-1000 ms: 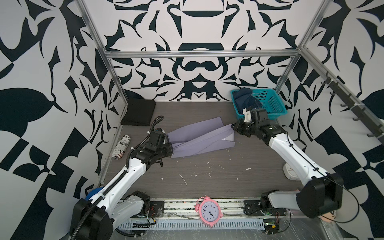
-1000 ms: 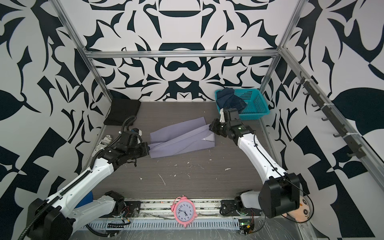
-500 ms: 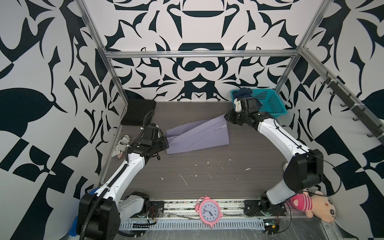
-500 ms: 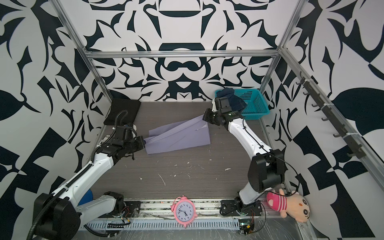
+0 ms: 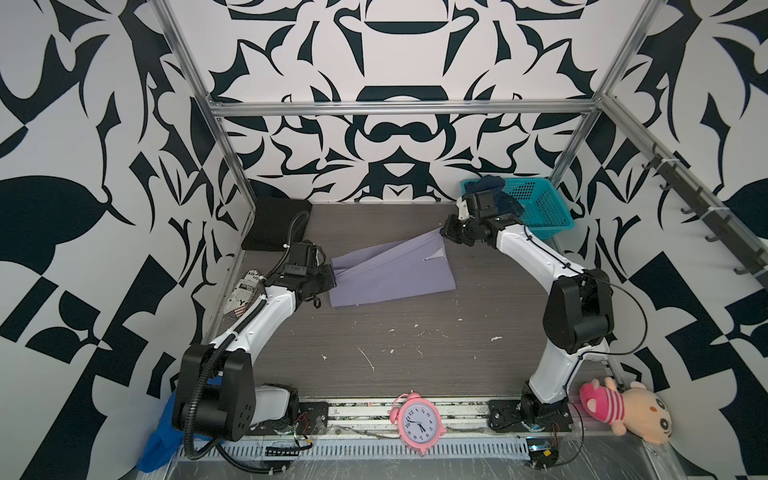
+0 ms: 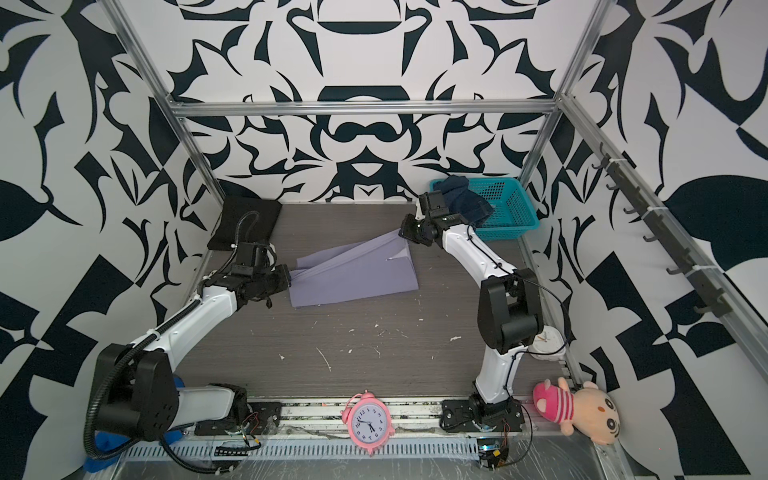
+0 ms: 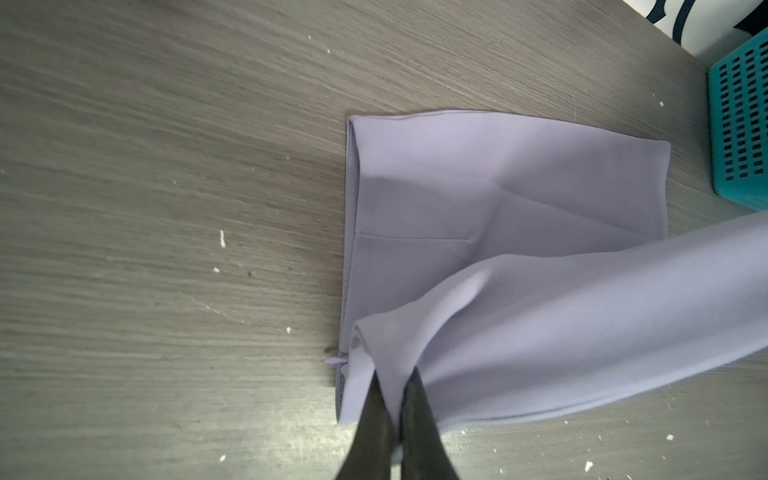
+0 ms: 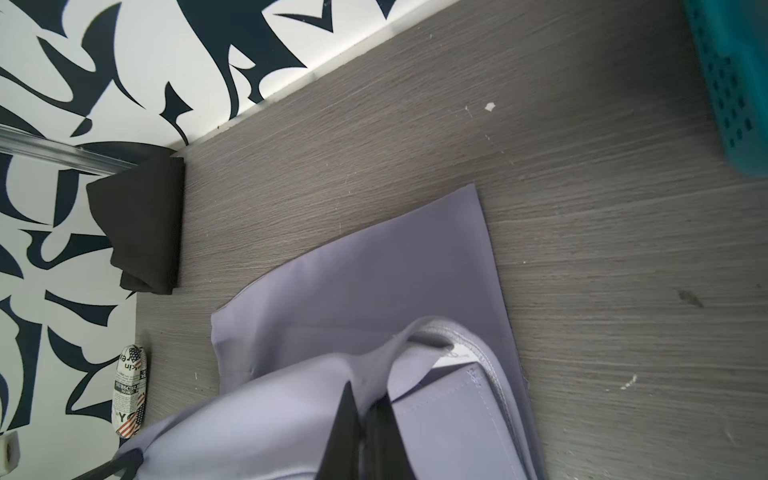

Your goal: Fold and stack the skirts

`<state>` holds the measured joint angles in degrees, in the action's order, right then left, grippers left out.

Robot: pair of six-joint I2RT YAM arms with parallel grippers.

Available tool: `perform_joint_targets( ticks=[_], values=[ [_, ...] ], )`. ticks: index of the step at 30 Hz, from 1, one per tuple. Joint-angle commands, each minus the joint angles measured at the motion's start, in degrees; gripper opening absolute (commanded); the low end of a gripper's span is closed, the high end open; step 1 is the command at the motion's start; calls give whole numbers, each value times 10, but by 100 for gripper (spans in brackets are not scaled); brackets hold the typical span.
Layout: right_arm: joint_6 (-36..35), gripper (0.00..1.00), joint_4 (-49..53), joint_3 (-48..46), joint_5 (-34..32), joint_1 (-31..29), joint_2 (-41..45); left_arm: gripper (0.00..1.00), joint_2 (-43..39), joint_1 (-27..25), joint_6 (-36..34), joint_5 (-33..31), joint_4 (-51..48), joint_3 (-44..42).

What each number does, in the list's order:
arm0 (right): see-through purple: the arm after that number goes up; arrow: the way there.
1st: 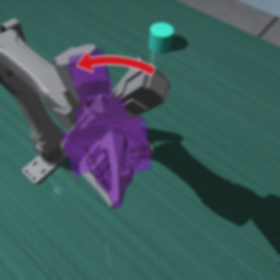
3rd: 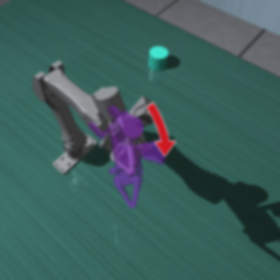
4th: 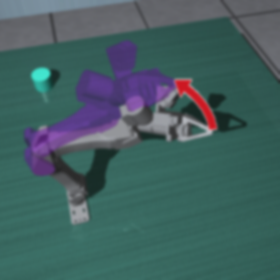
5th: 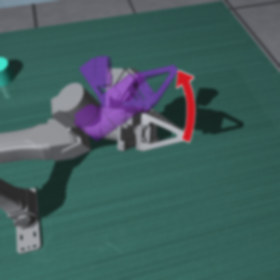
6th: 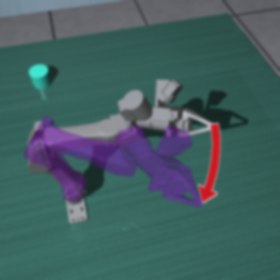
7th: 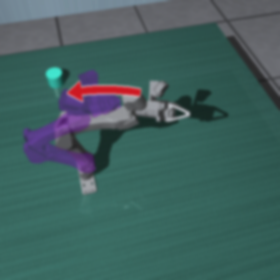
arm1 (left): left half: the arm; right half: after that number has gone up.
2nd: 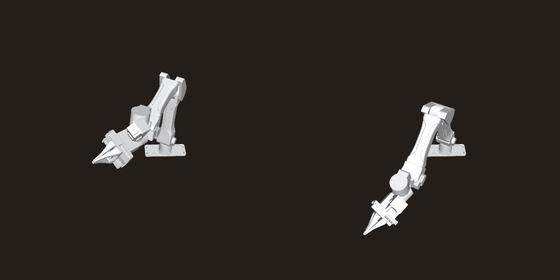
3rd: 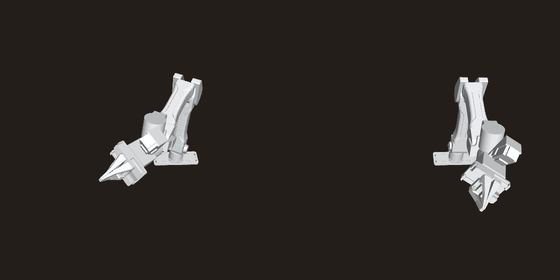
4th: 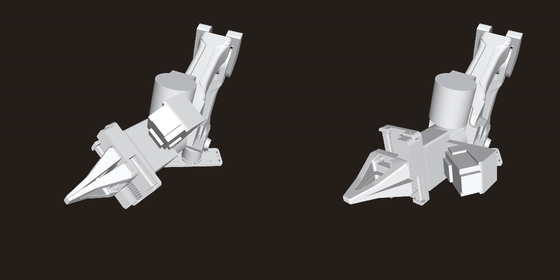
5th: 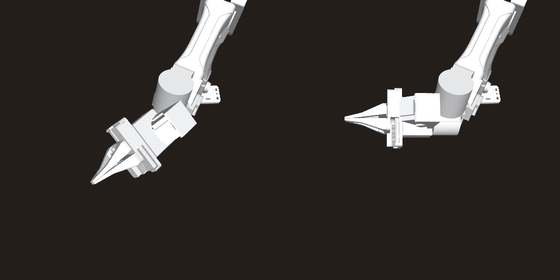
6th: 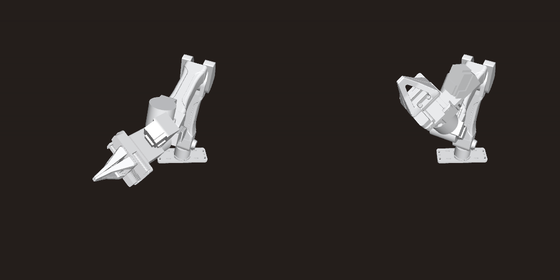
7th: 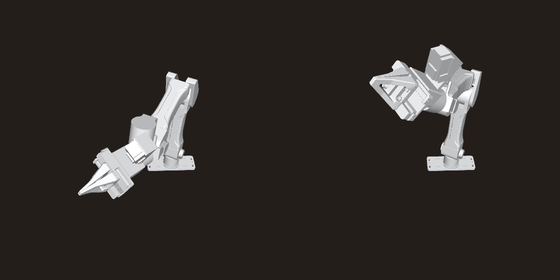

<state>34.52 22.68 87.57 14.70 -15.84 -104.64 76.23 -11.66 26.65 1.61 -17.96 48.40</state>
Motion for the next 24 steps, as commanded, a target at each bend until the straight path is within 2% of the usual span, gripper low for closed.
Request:
perform_joint_targets(
  ticks=[1, 2, 4, 5, 6, 7, 8, 11, 15, 17, 19, 21, 24],
  values=[
    [0, 0, -31, 40, -35, 7, -2, 5, 19, 18, -24, -30, -6, 23],
    [1, 0, -31, 45, -35, 7, -9, 10, 27, 21, -28, -28, -3, 29],
    [6, 0, -32, 57, -32, 6, -24, 10, 44, 27, -36, -27, -2, 43],
    [7, 0, -30, 65, -29, 7, -33, 16, 53, 30, -41, -26, -1, 52],
    [9, 0, -28, 71, -29, 6, -40, 25, 61, 32, -46, -26, 0, 59],
    [13, 0, -30, 78, -32, 6, -48, 40, 71, 35, -53, -27, 1, 67],
    [19, 10, -35, 87, -32, 7, -58, 50, 80, 38, -59, -34, 0, 76],
    [25, 40, -36, 144, -23, 7, -101, 66, 104, 44, -76, -57, 1, 105],
    [26, 55, 7, 289, 12, 8, -176, 67, 119, 45, -85, -82, -5, 139],
    [18, 55, 50, 370, 16, 8, -206, 69, 115, 44, -79, -70, -6, 144],
    [10, 55, 74, 396, 22, 8, -209, 67, 108, 44, -78, -62, -7, 142],
    [3, 55, 61, 362, 32, 5, -181, 66, 100, 43, -69, -54, -7, 132],
    [-13, 51, 1, 245, 46, -5, -113, 65, 89, 39, -54, -32, 8, 107]
  ],
)
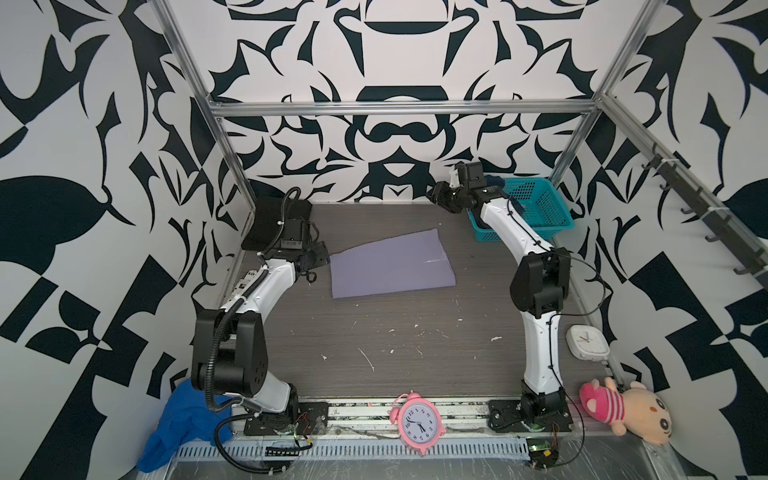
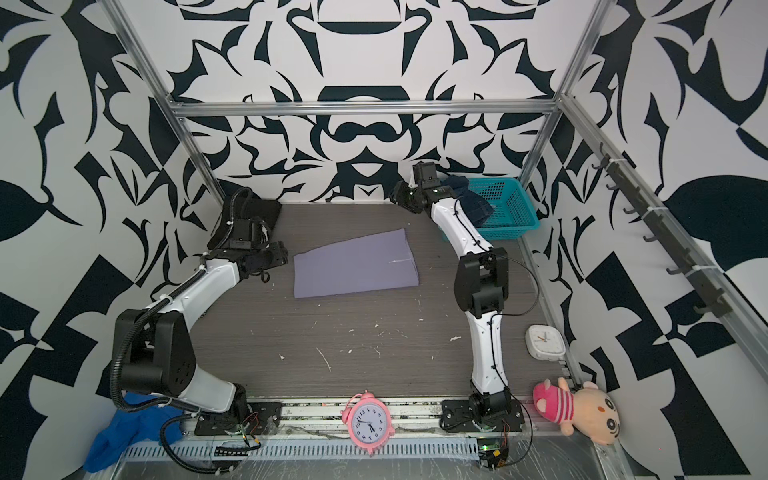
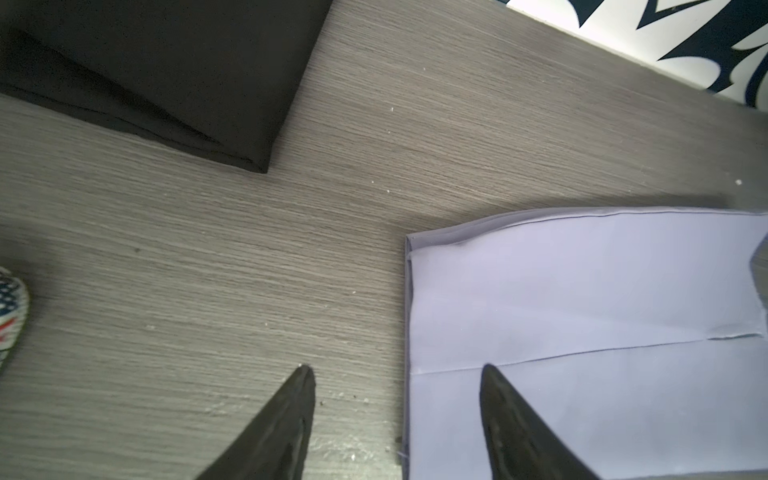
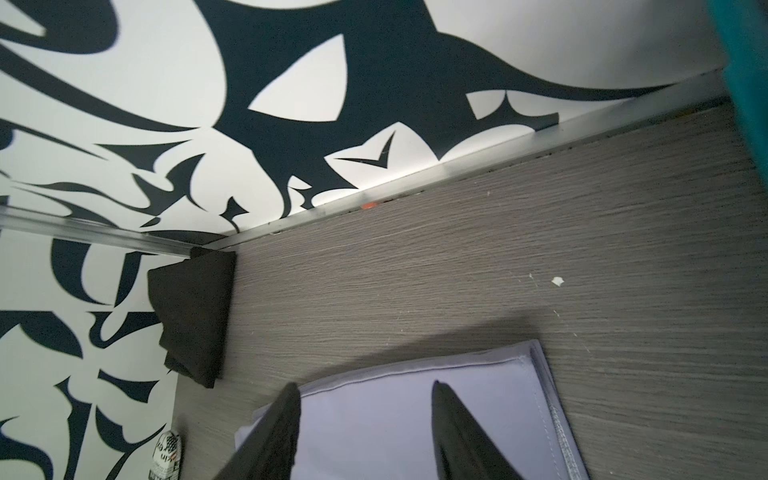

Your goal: Fold and stack the skirts

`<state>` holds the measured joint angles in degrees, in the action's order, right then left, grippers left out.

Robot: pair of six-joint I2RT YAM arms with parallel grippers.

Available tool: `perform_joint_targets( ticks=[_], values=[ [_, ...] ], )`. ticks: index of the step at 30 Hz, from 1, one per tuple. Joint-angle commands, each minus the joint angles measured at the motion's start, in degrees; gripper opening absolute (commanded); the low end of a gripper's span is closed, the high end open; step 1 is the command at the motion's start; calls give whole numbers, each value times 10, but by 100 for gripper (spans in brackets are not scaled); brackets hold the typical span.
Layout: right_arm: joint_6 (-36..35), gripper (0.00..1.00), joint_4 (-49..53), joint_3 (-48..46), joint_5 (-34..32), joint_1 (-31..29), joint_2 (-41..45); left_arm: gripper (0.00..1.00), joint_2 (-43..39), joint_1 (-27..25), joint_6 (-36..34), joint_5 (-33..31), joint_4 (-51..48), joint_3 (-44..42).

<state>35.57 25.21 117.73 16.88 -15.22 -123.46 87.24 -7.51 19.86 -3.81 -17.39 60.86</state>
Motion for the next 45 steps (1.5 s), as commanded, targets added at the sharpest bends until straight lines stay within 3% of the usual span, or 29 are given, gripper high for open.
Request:
perform_joint_targets(
  ticks=[1, 5, 11, 19, 25, 39, 45],
  values=[
    [-29, 48, -45, -103, 28, -15, 98, 64, -21, -5, 18, 34, 8, -23],
    [-42, 32, -122, -258, 34, -33, 140, 57, 11, -37, 22, 50, 35, -19],
    [-61, 16, -160, -315, 27, -51, 93, 49, 108, -48, 48, 86, 115, -9],
    [-67, 14, -183, -286, 23, -50, 12, 46, 218, -42, 95, 97, 166, 11],
    [-56, 13, -214, -335, 4, -43, -1, 45, 223, -37, 100, 94, 179, -8],
    [0, 11, -275, -597, -48, -43, 147, 48, 224, -56, 51, 138, 160, -18],
    [-4, 12, -249, -613, -55, -43, 193, 50, 148, -56, 77, 106, 149, -55]
  ],
)
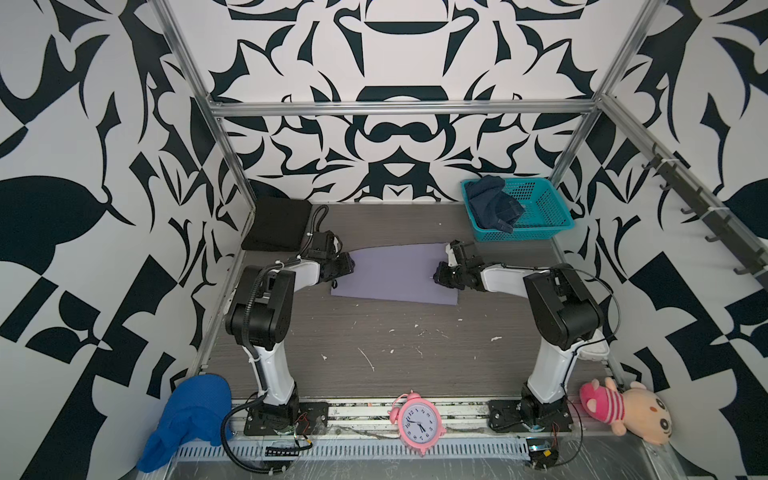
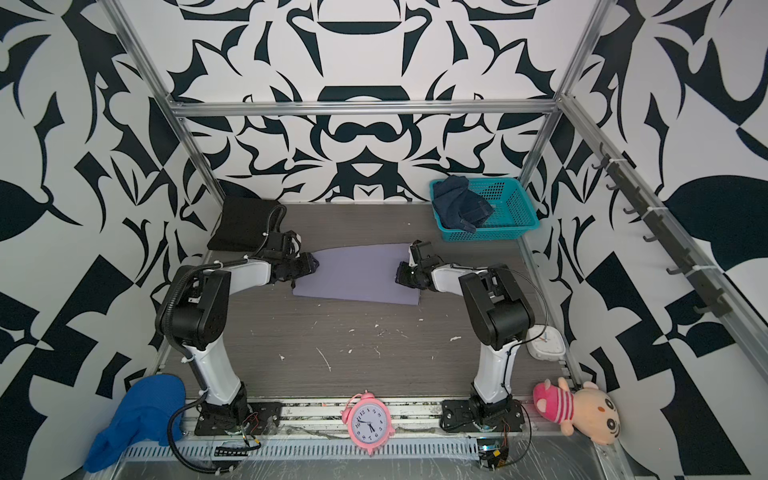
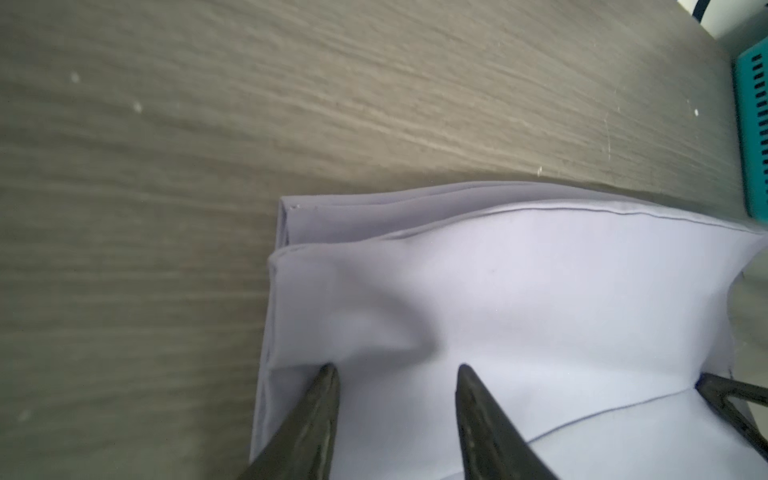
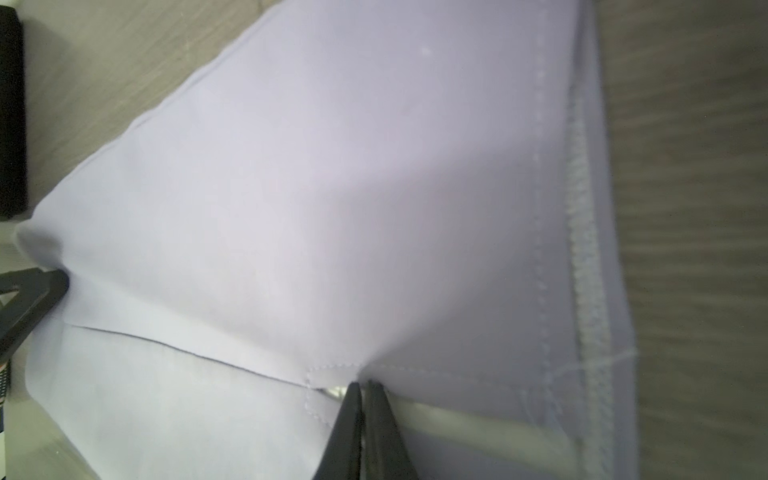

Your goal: Fold and stack the skirts

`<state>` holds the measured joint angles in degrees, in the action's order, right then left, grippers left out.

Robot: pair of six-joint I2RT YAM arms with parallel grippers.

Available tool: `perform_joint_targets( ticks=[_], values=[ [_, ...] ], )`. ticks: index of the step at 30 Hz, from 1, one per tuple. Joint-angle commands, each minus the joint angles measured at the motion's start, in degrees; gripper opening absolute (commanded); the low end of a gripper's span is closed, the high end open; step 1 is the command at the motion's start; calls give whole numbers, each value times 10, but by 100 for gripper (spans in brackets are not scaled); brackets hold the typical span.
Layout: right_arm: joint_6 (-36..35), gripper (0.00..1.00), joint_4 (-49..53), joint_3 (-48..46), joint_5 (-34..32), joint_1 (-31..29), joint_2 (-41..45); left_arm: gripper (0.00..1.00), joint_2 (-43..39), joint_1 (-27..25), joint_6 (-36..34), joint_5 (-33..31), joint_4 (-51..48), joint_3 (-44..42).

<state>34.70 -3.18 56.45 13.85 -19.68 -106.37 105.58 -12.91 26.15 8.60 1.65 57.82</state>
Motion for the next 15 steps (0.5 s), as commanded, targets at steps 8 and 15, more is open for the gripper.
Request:
perform_joint_targets(
  ticks=[8, 15],
  values=[
    [17, 20, 5, 44, 98, -3, 87, 50, -171, -7, 32, -22, -51, -45],
    [72, 14, -135, -12, 211, -66, 54, 47, -172, -39, 86, 82, 43, -140]
  ],
)
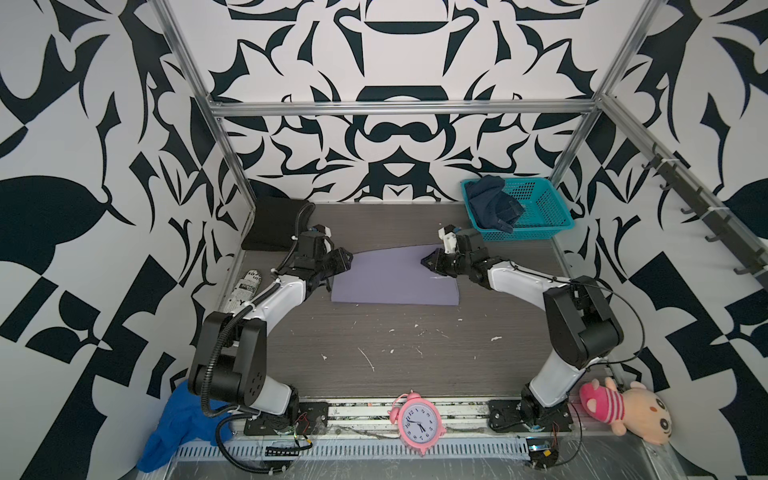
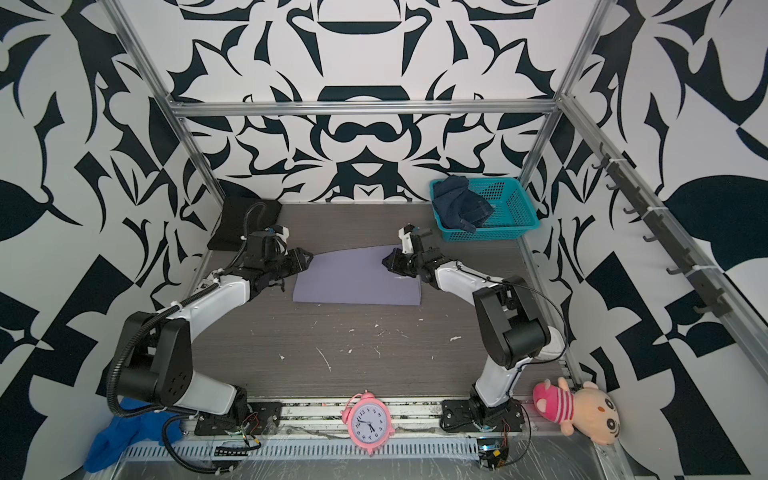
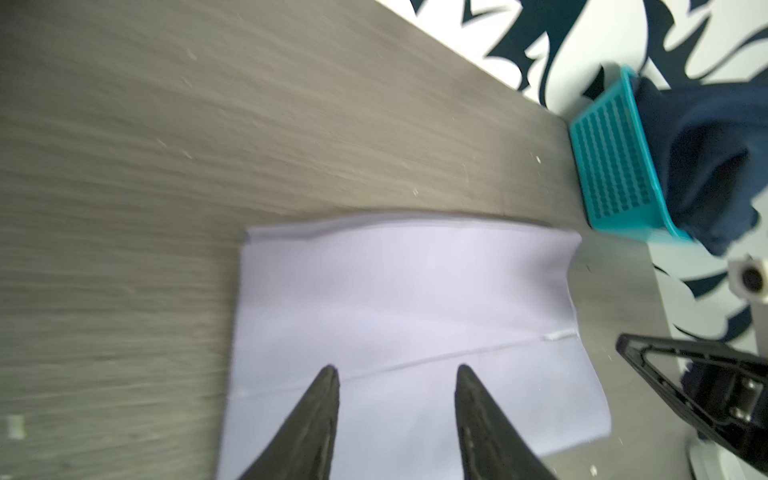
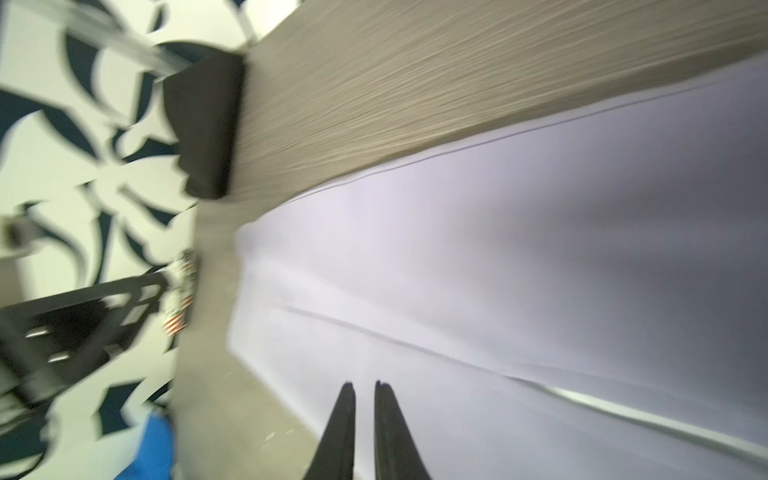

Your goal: Fold and stack the skirts

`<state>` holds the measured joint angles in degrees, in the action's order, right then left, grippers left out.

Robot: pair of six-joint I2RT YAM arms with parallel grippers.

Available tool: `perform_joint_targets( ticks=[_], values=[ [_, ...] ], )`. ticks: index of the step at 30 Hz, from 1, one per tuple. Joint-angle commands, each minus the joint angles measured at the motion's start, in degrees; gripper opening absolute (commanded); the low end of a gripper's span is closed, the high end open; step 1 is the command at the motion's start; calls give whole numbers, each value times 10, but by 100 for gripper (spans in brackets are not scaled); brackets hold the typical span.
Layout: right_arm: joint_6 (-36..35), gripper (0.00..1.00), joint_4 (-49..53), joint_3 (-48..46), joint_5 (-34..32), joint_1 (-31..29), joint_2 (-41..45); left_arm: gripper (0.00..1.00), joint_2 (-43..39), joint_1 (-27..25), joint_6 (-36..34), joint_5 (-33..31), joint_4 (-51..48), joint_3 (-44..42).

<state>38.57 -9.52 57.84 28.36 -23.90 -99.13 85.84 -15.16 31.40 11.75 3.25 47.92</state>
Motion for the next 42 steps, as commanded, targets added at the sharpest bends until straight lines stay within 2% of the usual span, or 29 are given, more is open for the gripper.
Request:
perform_joint_targets(
  ticks=[1, 4, 6, 11, 18, 22, 26, 30, 33, 34, 35, 38, 40, 42],
  values=[
    [51, 13, -108, -40, 73, -28, -34, 46, 37, -19, 45, 57, 43, -54],
    [105, 12, -221, -77, 85, -29, -81, 44, 68, -19, 87, 63, 106, -97],
    [112, 11, -244, -85, 81, -27, -103, 43, 79, -18, 96, 48, 126, -111],
    [71, 10, -213, -99, 30, -21, -116, 41, 78, -17, 84, -5, 98, -118],
    [57, 10, -231, -165, 3, 13, -112, 42, 49, 1, 76, -45, 70, -138],
    [50, 10, -229, -184, 10, 31, -95, 45, 17, 4, 56, -74, 38, -134],
    [25, 12, -186, -174, 12, 37, -61, 47, -16, 6, 40, -92, 9, -119],
    [2, 15, -145, -173, 9, 55, -17, 50, -45, 29, 39, -84, -4, -112],
    [-13, 16, -103, -166, 19, 81, 23, 57, -76, 45, 33, -59, 8, -110],
    [-19, 16, -89, -164, 17, 86, 39, 63, -83, 46, 28, -58, 8, -108],
    [-28, 17, -71, -159, 17, 89, 53, 74, -86, 48, 21, -55, 9, -107],
    [-51, 25, 2, -134, -3, 100, 80, 91, -69, 68, 21, -12, 18, -104],
    [-47, 37, 33, -129, -29, 118, 86, 95, -45, 84, 33, 28, 42, -109],
    [-35, 42, 20, -134, -16, 144, 80, 95, -20, 88, 41, 46, 70, -114]
  ],
)
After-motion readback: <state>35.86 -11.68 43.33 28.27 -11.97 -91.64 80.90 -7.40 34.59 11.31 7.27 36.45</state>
